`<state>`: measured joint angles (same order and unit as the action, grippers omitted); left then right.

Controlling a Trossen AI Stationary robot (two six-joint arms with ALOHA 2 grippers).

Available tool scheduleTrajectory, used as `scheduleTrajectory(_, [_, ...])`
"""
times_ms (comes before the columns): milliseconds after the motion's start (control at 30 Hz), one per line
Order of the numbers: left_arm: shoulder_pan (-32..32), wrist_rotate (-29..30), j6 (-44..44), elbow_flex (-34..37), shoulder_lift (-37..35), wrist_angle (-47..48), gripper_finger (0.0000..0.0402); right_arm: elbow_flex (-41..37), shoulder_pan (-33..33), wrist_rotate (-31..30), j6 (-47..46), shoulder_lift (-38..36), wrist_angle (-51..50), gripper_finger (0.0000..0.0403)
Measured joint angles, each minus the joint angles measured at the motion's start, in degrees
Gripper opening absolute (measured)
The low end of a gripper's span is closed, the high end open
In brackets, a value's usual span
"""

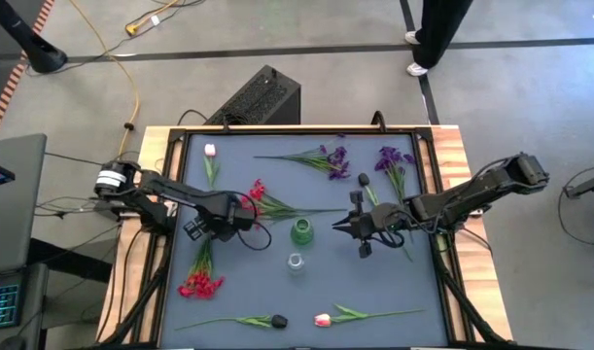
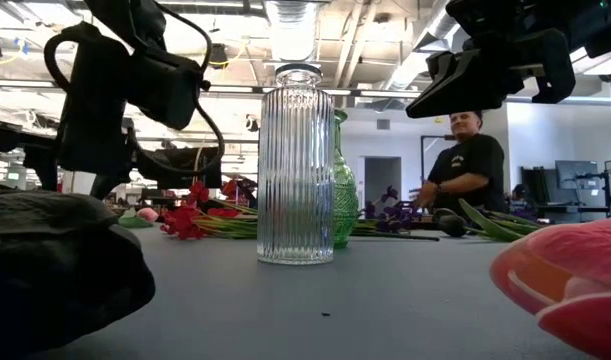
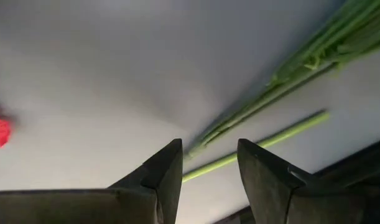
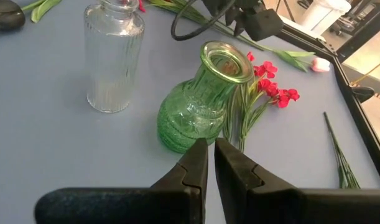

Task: Sort flowers into vase by color
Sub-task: Put the left red flowers into the green vase

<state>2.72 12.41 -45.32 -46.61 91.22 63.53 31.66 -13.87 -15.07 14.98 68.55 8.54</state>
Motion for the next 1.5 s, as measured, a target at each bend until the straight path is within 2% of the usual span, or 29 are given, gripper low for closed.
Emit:
scheduleTrajectory(467, [1.5, -4.3, -7.41, 0.09, -0.07, -1.63, 0.0141, 0.0, 0.0, 0.02, -0.09, 0.0, 0.04, 0.0057])
scheduleTrajectory(633, [2.9, -5.29, -7.39, 4.61, -0.38, -4.13, 0.0141, 0.0, -0.02, 0.15, -0.09, 0.0, 0.02, 0.0057])
scheduleTrajectory(767, [5.8, -2.96, -8.33, 6.65, -0.47, -5.73, 0.0141, 0.0, 0.02, 0.15, -0.03, 0.0, 0.01, 0.0057])
scheduleTrajectory(967, [7.23, -2.76, -8.33, 6.75, -0.35, -7.35, 0.0138, 0.0, 0.11, 0.15, 0.04, 0.0, 0.07, 0.0057])
scheduleTrajectory(1100, [7.25, -2.9, -8.32, 6.56, -0.25, -7.83, 0.0103, 0.0, 0.09, 0.15, 0.04, 0.0, 0.07, 0.0057])
scheduleTrajectory(1267, [7.14, -4.24, -8.19, 3.52, 0.08, -7.95, 0.0015, 0.0, 0.09, 0.15, 0.03, 0.0, 0.16, 0.0057])
scheduleTrajectory(1400, [5.76, -7.58, -6.05, -0.53, -0.04, -9.69, 0.0005, 0.0, 0.09, 0.15, 0.02, 0.0, 0.55, 0.0057])
scheduleTrajectory(1500, [4.68, -7.65, -4.2, -3.21, -1.19, -8.0, 0.0002, 0.0, 0.09, 0.15, 0.02, 0.0, 0.57, 0.0057])
